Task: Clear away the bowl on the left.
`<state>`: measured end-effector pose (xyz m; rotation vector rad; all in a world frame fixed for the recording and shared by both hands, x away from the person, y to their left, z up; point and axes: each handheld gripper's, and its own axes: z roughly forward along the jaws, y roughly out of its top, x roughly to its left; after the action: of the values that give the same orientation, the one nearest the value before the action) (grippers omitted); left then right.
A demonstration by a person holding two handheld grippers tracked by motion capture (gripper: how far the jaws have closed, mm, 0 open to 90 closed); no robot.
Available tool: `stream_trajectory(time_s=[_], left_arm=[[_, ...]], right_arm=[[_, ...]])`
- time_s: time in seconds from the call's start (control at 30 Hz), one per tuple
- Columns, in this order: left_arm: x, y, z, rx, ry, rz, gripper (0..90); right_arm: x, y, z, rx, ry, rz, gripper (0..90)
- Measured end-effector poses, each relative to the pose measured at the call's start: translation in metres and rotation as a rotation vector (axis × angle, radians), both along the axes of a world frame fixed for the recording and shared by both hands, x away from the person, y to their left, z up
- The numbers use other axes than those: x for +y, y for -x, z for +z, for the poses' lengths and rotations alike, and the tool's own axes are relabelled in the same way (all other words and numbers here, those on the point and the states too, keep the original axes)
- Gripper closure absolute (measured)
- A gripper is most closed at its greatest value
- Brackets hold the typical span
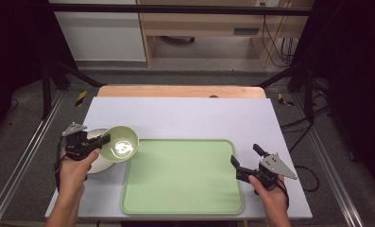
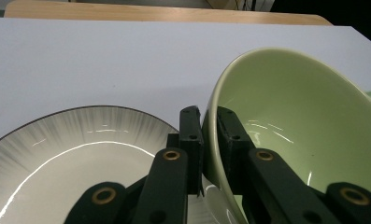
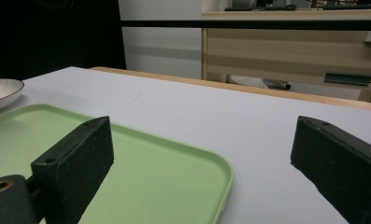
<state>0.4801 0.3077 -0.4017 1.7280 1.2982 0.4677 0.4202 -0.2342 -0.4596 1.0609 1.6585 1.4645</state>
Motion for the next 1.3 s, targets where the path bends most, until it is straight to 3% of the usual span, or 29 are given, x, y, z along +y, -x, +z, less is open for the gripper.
stream_trajectory(time_s=[0.57,1.3], left_arm=[[-0.017,0.002,0.002,0.001,0.011,-0.051,82.1],[-0.056,0.003,-0.008,0.023,-0.001,-0.152,81.9]], right_arm=[[0.000,0.000,0.000,0.002,-0.001,0.000,6.3],[0.000,0.000,0.000,0.001,-0.001,0.001,6.3]])
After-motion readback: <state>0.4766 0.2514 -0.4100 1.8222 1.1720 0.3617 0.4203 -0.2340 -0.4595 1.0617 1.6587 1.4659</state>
